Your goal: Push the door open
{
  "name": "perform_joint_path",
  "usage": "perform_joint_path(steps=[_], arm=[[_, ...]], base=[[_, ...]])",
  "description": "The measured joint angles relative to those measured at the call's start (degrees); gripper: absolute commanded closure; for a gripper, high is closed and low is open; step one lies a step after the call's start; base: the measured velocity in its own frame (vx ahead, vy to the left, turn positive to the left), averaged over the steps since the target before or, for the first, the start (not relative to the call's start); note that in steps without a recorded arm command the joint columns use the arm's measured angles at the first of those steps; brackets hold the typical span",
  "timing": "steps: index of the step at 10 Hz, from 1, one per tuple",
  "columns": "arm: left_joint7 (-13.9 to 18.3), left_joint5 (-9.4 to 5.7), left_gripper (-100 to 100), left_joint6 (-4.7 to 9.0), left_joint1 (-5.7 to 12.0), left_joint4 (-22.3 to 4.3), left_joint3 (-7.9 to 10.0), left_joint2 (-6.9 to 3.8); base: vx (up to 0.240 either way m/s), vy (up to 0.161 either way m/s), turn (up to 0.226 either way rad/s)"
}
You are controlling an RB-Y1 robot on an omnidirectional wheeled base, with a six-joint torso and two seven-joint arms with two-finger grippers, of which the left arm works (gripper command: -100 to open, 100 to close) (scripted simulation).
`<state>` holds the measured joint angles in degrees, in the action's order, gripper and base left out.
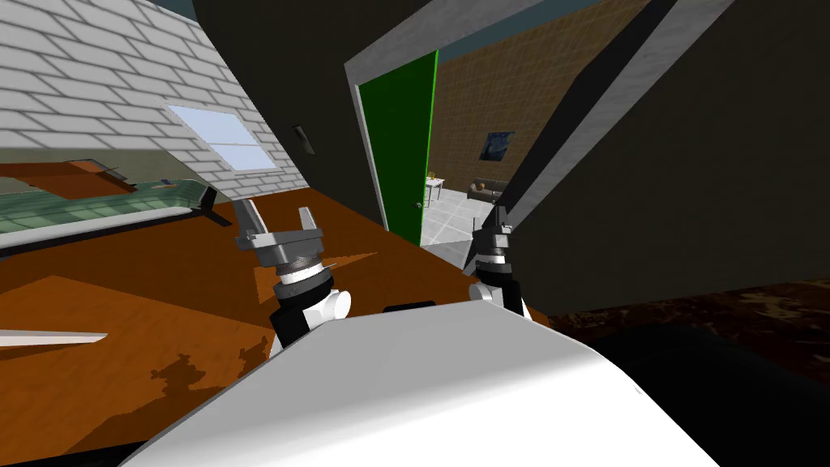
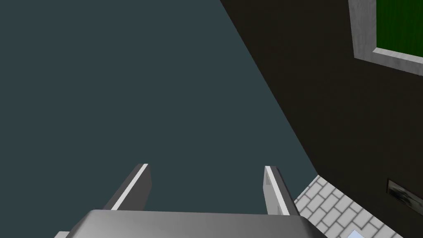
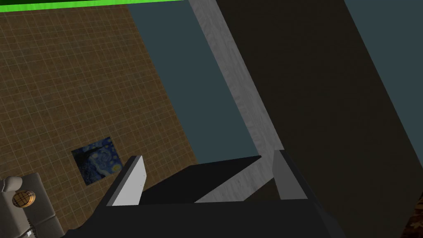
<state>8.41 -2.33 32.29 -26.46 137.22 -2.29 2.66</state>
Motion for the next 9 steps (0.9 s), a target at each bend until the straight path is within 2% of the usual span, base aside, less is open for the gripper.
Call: perform_joint_path(steps=[5, 9], arm=[[0.2, 0.86, -100, 0.50, 1.43, -4.1, -0.02, -1.64], [0.3, 1.70, -100, 1.35, 3.39, -8.9, 0.10, -2.80]], base=[[0.057, 0.003, -0.040], [0.094, 0.004, -0.044]])
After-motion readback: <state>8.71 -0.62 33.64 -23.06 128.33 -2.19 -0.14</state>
